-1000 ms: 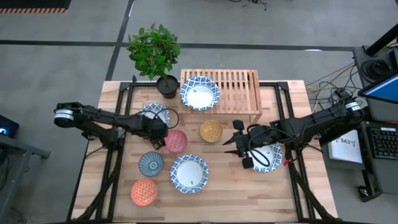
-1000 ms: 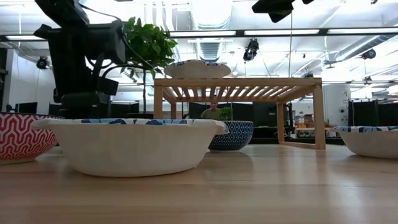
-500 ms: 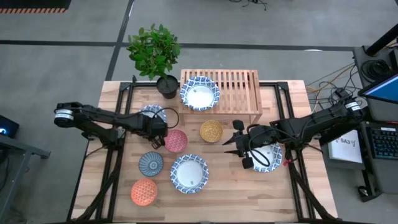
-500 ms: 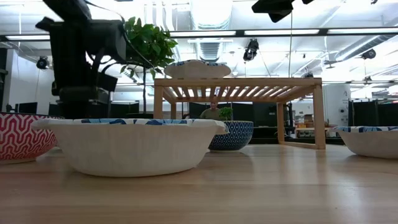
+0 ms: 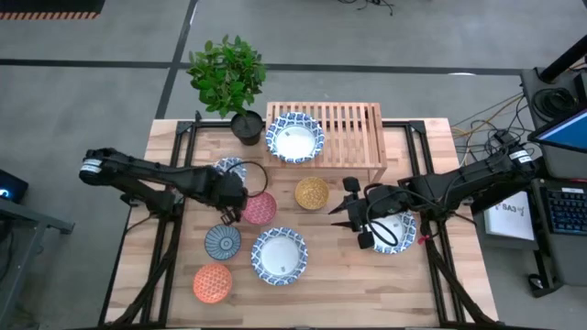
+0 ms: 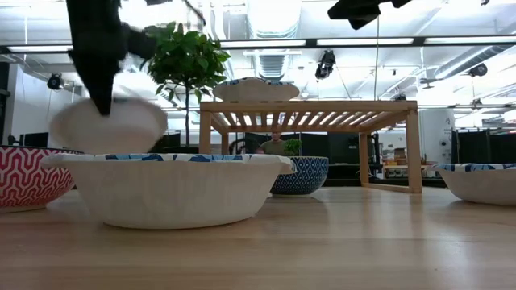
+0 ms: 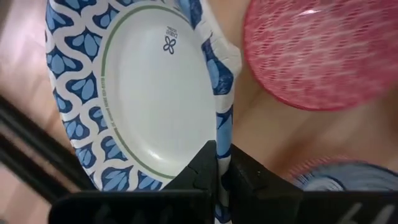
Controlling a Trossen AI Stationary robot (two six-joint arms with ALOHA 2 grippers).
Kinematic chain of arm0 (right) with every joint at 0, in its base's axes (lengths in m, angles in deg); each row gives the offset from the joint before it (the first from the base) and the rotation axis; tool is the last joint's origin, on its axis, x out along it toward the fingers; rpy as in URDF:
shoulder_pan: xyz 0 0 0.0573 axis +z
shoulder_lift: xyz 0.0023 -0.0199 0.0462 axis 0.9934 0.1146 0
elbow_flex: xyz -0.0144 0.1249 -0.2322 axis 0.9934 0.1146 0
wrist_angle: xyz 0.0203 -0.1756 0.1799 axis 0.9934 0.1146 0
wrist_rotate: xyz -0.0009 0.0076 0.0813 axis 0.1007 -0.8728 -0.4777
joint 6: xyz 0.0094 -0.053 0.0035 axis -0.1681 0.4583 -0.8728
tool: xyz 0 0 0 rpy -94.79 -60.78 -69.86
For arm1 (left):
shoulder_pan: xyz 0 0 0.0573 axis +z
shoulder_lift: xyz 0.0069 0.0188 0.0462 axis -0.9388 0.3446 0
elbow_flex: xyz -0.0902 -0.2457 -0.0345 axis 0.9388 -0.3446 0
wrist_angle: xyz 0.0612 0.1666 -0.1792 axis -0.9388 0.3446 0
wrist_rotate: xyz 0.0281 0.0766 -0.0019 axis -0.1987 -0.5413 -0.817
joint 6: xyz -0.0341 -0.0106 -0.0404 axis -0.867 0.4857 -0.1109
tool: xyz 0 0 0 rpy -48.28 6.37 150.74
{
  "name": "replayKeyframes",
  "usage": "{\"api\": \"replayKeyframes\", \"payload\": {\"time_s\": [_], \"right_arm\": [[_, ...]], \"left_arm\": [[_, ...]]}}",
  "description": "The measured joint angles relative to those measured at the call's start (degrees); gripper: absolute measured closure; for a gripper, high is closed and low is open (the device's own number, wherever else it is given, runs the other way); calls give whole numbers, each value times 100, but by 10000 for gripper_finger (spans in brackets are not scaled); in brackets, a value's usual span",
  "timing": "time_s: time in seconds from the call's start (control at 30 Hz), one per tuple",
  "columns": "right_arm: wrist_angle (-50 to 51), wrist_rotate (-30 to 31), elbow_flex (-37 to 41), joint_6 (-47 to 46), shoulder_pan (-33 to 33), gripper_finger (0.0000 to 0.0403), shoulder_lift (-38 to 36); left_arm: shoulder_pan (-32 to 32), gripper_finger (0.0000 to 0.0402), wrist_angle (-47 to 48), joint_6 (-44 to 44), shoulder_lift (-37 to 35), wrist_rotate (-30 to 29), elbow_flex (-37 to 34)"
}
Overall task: Place and stack bowls onto a shelf
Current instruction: Stack the top left white blue patterned bowl on top of the other white blue patterned bowl on the shelf
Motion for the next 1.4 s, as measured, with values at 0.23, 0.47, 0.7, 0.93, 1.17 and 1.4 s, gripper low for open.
{"api": "replayKeyframes", "payload": {"time_s": [0.23, 0.47, 0.7, 0.93, 1.17, 1.4], "right_arm": [[305, -2, 17, 167, 0, 275, 0], [726, -40, 21, 223, 0, 275, -69], [924, -437, 192, 246, 13, 275, -352], [149, -647, 797, 475, 13, 275, -1077], [87, -656, 1054, 420, 13, 275, -1863], [51, -649, 1327, 424, 13, 275, -2274]], "left_arm": [[-710, 402, -200, 209, 0, -388, 1052], [-966, 402, -1022, 1082, 46, -739, 1846], [-940, 401, -995, 1809, 252, -1165, 2722], [-914, 401, -1030, 2859, 903, -1624, 3448], [-740, 401, -972, 4150, 1574, -2273, 4047], [-160, 401, -820, 4765, 2033, -2301, 4522]]}}
